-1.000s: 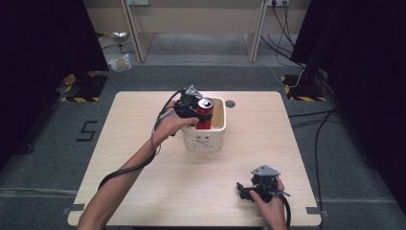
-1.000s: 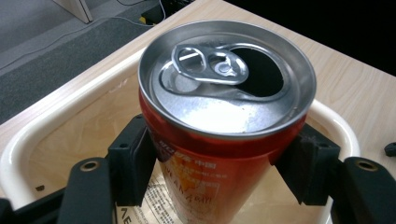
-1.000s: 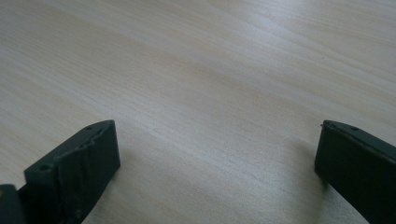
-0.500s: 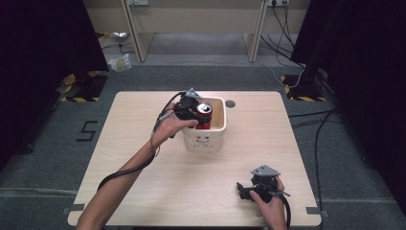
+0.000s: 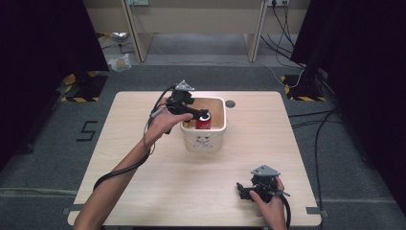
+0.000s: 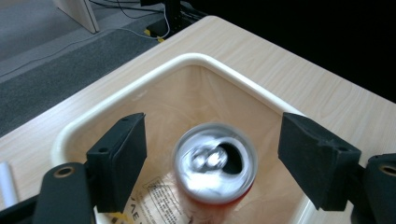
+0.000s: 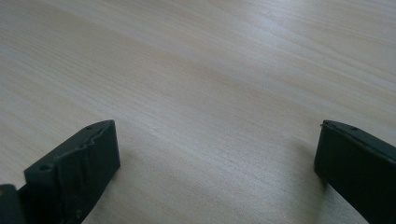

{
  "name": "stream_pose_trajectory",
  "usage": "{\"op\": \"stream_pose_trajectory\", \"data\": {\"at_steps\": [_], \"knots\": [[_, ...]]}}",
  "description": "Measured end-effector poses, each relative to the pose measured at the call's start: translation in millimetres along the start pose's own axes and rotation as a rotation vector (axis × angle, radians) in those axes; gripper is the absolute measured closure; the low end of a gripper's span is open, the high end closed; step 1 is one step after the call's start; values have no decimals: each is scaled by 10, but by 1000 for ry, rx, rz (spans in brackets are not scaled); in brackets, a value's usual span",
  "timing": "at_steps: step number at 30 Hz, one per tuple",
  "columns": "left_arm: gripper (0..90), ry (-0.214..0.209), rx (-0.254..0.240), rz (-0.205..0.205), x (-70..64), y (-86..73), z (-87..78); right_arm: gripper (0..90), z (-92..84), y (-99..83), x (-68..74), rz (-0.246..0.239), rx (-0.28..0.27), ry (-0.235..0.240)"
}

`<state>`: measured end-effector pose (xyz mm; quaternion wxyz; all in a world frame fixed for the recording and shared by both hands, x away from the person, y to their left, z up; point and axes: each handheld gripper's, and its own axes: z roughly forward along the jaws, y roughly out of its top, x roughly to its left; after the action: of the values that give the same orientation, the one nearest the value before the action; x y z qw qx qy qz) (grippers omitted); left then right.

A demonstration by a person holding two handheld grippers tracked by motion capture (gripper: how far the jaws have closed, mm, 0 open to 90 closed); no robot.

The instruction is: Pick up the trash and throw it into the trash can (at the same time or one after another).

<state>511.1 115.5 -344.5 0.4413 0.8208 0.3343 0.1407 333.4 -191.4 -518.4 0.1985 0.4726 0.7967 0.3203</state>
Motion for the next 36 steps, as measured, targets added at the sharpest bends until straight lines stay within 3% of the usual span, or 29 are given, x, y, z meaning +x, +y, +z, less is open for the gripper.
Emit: {"op": "stream_pose_trajectory", "data": {"at_steps": [10, 23, 30, 36], "knots": [[238, 38, -56, -37, 213, 6, -311, 4, 0, 0, 0, 1, 0, 1], [246, 99, -97, -108, 597, -151, -633, 3, 2, 1, 4, 5, 1, 3], [248, 127, -95, -135, 761, -274, -701, 2, 4, 3, 5, 2, 0, 4], [248, 146, -85, -161, 889, -400, -656, 2, 4, 4, 6, 2, 0, 3]]}}
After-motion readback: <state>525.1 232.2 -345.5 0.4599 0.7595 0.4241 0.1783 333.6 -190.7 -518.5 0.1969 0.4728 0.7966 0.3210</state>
